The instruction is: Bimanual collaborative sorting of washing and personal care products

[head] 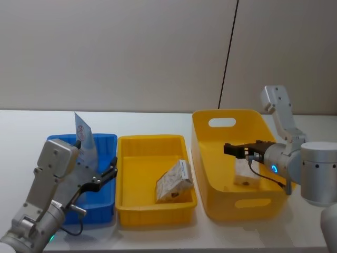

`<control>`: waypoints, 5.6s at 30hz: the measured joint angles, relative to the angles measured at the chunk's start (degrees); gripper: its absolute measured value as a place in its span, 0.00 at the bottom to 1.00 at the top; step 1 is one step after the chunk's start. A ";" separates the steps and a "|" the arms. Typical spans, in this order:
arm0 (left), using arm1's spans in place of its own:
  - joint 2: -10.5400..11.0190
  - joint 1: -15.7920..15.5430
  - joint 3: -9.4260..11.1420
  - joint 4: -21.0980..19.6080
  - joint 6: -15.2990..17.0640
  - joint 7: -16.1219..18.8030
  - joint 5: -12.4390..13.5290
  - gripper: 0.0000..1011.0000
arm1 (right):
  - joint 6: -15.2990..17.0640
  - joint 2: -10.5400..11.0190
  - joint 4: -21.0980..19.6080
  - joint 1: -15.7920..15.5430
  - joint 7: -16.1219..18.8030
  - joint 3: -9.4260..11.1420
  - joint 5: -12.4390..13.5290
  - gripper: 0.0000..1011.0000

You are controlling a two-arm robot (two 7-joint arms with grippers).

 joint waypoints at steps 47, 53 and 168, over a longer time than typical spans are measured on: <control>-2.33 2.90 -6.56 0.51 6.38 4.02 -0.62 0.99 | 0.10 0.07 0.24 0.02 0.05 0.00 -0.01 0.99; -2.71 3.06 -6.59 1.11 6.54 3.44 -0.79 0.99 | 0.10 0.07 0.24 0.02 0.05 -0.01 0.00 0.99; -8.63 -3.53 -6.90 11.01 3.71 5.87 6.47 0.19 | 0.09 0.07 0.25 0.02 0.05 0.00 0.00 0.99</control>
